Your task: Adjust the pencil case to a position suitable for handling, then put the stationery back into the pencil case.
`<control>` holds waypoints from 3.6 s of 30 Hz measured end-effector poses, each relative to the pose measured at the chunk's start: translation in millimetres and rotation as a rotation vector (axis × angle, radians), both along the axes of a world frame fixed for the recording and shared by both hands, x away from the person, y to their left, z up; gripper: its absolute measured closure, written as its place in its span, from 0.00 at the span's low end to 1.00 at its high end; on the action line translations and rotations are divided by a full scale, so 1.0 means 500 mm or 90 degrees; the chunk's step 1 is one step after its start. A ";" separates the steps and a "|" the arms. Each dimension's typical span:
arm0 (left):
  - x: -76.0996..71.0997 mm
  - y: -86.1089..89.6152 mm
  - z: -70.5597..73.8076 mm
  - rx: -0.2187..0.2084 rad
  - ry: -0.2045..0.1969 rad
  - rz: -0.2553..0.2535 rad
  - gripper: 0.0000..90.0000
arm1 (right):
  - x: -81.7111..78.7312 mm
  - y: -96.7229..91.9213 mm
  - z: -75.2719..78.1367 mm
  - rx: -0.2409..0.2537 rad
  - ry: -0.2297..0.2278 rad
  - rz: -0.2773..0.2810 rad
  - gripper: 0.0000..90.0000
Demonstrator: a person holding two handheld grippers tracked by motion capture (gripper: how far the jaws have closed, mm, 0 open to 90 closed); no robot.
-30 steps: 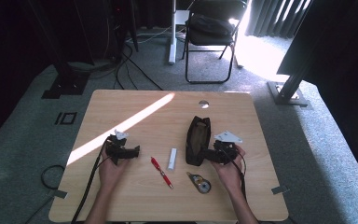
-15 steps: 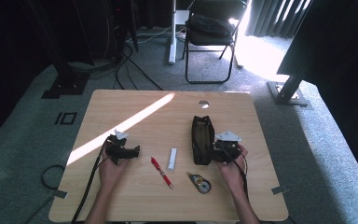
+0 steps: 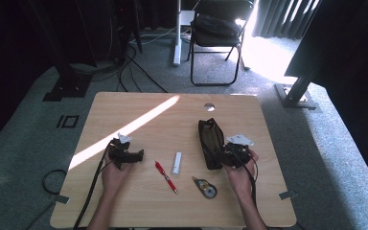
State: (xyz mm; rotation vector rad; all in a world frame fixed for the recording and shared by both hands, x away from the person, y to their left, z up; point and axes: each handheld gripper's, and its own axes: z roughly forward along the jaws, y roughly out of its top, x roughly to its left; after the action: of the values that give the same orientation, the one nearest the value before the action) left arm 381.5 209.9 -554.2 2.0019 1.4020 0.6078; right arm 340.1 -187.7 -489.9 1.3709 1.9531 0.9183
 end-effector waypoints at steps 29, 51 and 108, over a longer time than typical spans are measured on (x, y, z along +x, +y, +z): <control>0.000 0.000 0.000 0.000 0.000 0.000 0.10 | -0.022 -0.005 0.014 0.028 -0.015 0.140 0.49; 0.000 0.000 0.000 0.000 0.000 -0.001 0.10 | -0.055 0.007 -0.023 0.035 -0.010 0.056 0.52; 0.000 0.000 0.000 -0.001 0.000 0.000 0.10 | -0.074 -0.015 0.039 -0.004 -0.042 0.224 0.43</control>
State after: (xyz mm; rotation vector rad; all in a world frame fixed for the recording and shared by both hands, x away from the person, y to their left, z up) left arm 381.6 209.7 -554.3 2.0012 1.4018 0.6063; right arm 303.0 -195.2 -470.4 0.9942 2.1825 1.0992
